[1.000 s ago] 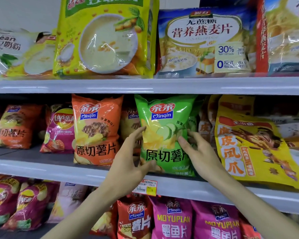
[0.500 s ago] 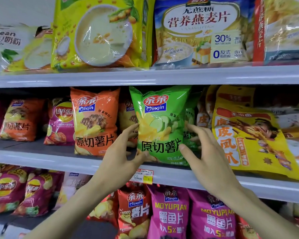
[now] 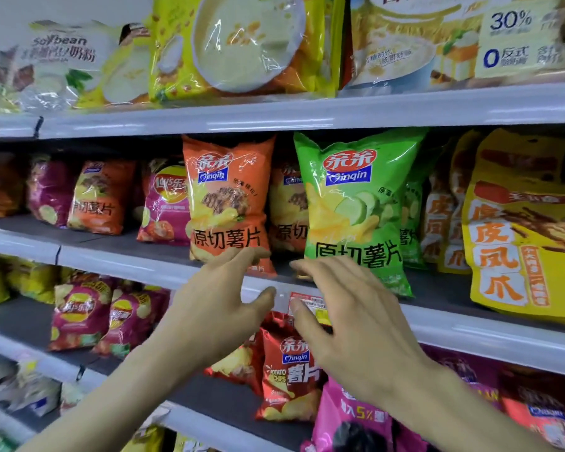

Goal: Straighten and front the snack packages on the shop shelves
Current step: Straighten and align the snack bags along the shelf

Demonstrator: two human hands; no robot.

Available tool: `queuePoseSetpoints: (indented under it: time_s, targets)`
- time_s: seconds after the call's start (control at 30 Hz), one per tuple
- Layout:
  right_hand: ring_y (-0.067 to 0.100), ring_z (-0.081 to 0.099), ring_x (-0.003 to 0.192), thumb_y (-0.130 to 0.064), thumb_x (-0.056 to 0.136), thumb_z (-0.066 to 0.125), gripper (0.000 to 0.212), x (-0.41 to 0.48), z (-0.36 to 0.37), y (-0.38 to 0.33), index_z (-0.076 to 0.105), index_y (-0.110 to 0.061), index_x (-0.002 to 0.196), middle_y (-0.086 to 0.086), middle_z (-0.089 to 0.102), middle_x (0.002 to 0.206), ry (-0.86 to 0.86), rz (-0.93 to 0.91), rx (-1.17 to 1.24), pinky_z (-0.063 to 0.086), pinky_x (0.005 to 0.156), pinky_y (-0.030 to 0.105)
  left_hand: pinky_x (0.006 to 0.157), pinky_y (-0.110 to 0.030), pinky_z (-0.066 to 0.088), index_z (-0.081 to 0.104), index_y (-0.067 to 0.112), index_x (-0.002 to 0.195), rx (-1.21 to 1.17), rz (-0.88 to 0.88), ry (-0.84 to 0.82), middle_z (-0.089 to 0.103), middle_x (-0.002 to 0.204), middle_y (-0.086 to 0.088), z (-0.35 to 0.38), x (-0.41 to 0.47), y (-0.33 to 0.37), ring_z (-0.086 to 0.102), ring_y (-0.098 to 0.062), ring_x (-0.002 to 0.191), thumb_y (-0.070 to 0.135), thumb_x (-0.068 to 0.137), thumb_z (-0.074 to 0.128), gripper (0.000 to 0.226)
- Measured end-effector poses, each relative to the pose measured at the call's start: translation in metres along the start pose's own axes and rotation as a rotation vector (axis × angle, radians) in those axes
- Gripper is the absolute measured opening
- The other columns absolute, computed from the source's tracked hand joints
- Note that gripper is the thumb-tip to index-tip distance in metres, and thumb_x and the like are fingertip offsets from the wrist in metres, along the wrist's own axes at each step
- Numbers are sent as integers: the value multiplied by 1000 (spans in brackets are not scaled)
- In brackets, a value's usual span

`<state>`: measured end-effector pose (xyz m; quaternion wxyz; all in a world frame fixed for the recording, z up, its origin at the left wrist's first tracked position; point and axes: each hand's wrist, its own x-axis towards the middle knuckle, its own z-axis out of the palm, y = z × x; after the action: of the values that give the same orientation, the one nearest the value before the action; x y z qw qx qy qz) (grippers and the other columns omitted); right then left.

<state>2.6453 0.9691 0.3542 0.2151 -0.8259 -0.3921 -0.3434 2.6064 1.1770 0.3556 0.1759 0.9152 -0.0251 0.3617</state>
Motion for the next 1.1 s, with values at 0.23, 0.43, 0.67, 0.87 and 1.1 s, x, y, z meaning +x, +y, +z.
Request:
queuePoseSetpoints:
  time_s: [0.23,0.43,0.67,0.87,1.1]
  targets:
    - [15,54,120,-49,99,46,46,39,42,-46,58,-25,136,-12,60,129,-74,-50,-31,50,97,38,84,-41,57,50,46,140,130,-102,0,58,128,24,-35,-13,-52,61,-9,116,68,82,43,62]
    - [15,49,130,-51,99,43,54,88,88,-94,53,-24,145,-10,55,143,-100,-107,-30,45,106,35,87,-42,57,51,45,141,186,-205,16,58,127,22,-64,-11,-121,62,-8,114,63,90,55,54]
    - [19,33,143,-56,105,39,59,159,149,-155,36,-25,155,-8,40,153,-157,-113,-89,26,118,34,87,-39,55,46,45,146,256,-234,24,56,134,21,-109,6,-220,59,-9,119,59,95,56,53]
    - [16,33,141,-59,103,41,66,216,215,-182,30,-25,158,-9,35,156,-190,-13,-106,31,112,36,93,-37,54,52,37,145,238,-238,9,59,138,16,-135,37,-308,57,-10,124,53,96,60,52]
    - [21,22,152,-58,99,49,71,246,265,-186,30,-25,159,-2,25,165,-150,130,-196,30,116,42,88,-37,51,52,34,145,247,-237,-36,61,136,7,-133,69,-376,57,-20,124,48,97,60,51]
